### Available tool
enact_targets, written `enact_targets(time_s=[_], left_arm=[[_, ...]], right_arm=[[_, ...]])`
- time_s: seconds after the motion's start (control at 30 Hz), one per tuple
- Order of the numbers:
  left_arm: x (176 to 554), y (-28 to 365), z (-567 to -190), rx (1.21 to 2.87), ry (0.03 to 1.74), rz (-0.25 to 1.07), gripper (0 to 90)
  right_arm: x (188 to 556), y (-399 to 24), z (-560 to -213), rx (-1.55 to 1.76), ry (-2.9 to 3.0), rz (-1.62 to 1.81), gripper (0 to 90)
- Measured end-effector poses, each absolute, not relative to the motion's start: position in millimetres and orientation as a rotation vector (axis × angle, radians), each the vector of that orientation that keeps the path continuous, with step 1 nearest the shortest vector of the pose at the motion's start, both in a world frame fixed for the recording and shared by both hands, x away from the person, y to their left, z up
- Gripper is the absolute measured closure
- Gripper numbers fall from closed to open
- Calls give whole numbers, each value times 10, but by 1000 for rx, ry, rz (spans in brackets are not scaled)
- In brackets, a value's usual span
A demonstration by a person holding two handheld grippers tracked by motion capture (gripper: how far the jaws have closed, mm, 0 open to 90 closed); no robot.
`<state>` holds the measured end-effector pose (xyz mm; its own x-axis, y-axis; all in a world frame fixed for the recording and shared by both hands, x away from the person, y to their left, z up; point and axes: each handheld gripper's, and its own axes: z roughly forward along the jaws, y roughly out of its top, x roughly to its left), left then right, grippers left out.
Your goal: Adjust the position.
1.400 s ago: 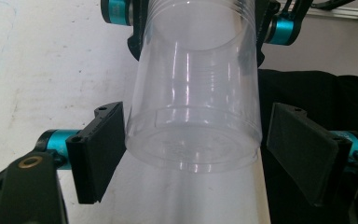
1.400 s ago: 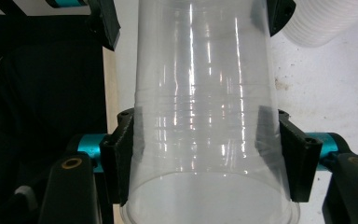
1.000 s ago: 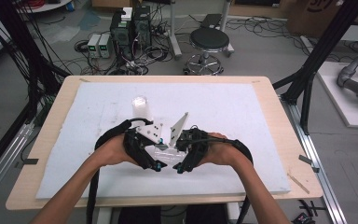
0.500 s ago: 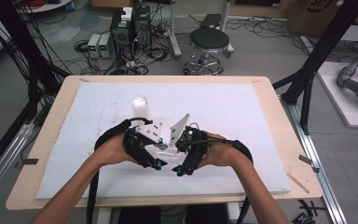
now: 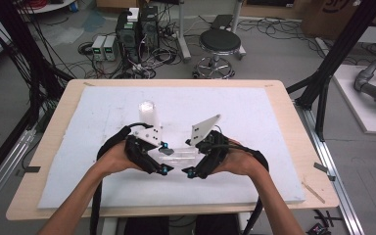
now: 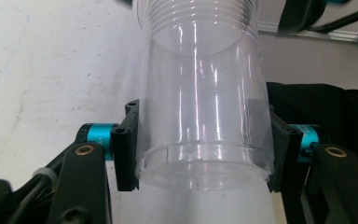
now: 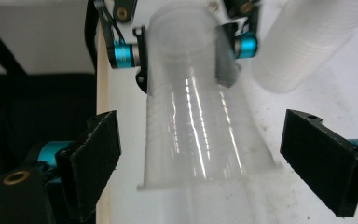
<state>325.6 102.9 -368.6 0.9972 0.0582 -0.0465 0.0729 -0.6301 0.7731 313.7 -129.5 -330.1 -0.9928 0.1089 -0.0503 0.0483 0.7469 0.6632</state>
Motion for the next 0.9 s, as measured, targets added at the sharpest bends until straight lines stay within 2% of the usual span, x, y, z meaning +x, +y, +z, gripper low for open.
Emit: enact_targets(time_s=[0.5, 0.9], left_arm=[[3230, 1189, -3902, 1959, 156, -17, 417], [3163, 1297, -3977, 1718, 190, -21, 417]], right_arm=[[3172, -1678, -3416, 261, 2709, 1407, 122], [3180, -1756, -3535, 252, 2663, 1591, 122]])
